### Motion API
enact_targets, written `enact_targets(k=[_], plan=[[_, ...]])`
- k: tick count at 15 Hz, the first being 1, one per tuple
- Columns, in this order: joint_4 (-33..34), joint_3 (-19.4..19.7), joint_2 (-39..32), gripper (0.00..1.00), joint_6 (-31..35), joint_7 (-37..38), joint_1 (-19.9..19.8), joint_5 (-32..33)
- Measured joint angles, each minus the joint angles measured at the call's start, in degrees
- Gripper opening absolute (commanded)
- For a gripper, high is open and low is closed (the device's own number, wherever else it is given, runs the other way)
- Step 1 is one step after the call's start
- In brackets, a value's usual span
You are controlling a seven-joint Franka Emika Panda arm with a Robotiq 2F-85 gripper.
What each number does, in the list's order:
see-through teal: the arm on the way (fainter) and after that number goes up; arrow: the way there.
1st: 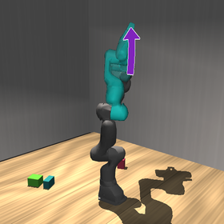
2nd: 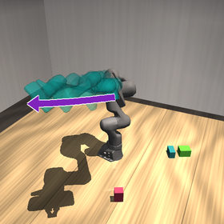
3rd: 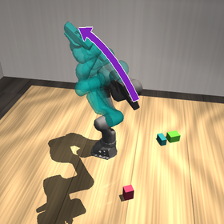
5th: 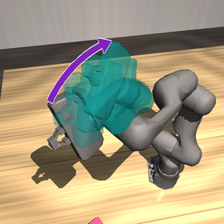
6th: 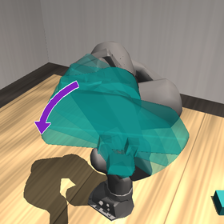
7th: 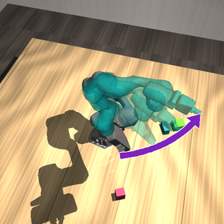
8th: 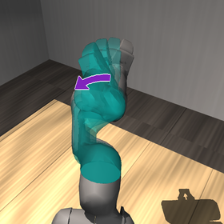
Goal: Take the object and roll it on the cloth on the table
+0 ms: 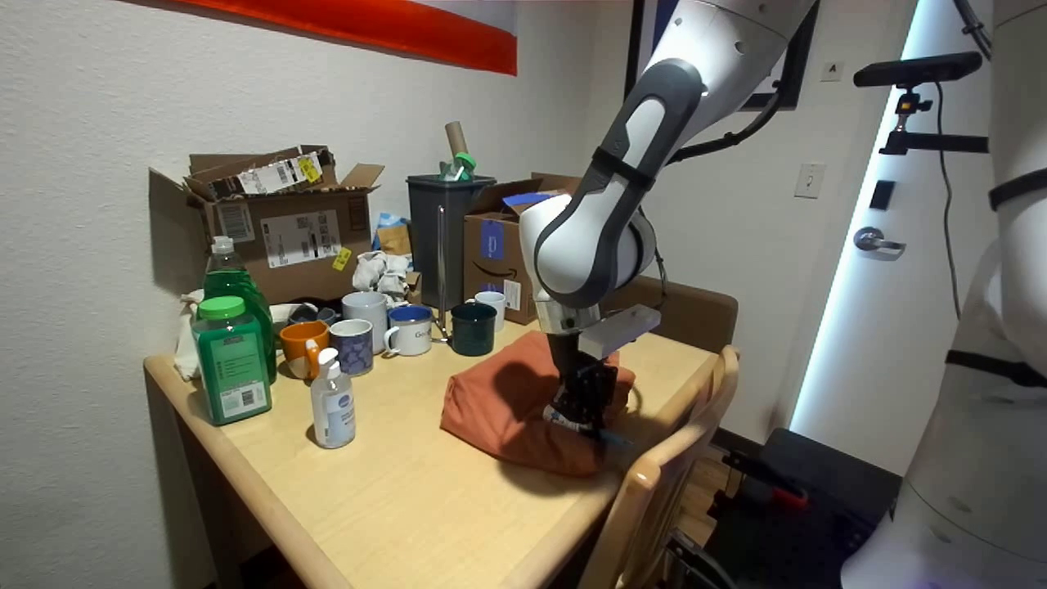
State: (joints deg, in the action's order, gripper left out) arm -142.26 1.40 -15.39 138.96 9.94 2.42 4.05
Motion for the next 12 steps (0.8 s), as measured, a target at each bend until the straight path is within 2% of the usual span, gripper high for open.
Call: enact_targets(k=[4, 12], plan=[[3.77, 0.04, -3.85, 0.03, -2.01, -1.94, -1.16, -0.99], [4.75, 2.75, -3.52, 0.03, -2.70, -1.93, -3.65, -1.31]])
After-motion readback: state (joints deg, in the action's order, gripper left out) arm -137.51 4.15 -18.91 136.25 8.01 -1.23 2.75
